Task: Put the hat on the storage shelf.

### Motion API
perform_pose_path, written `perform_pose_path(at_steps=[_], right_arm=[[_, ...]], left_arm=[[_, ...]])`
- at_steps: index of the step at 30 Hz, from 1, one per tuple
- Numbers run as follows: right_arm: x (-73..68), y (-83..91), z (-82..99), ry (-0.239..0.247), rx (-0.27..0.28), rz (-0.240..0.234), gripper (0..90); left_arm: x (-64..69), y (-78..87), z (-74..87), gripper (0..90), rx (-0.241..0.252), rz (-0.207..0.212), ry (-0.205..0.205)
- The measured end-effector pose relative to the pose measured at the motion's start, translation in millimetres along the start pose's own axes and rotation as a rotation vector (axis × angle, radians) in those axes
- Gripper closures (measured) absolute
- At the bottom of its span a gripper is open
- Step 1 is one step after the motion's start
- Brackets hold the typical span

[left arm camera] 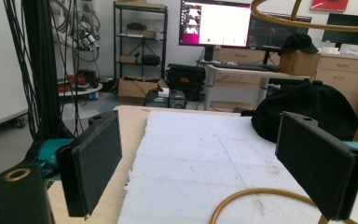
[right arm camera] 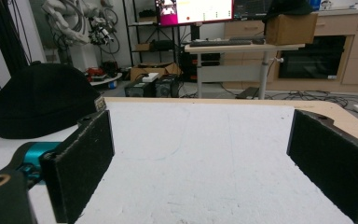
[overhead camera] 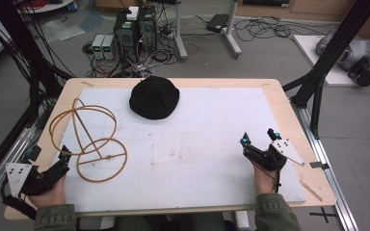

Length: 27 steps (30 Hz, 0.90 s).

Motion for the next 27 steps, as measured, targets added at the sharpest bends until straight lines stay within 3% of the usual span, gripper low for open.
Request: perform_pose_path(at_steps=[20,27], right_arm=[[-0.9,-0.3,0.3,-0.008,-0.006,-0.009,6.5],[-3.0,-12.9,-0.2,-0.027,-0.011,-0.068,6.6]], left_arm=[[-1.2,-0.3,0.2,15.4,-0.009,-0.004,-0.003],[-0.8,-2.0,0.7,15.2,-0.015,-0.003,-0.009]])
Point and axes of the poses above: each handheld gripper's, and its own axes: y roughly backward along the jaws, z roughly out of its underside, x roughly to its right, the point moved 4 cm from there along -y, roughly forward along the jaws, and after that the axes turned 13 degrees about y, right-handed, at the moved point
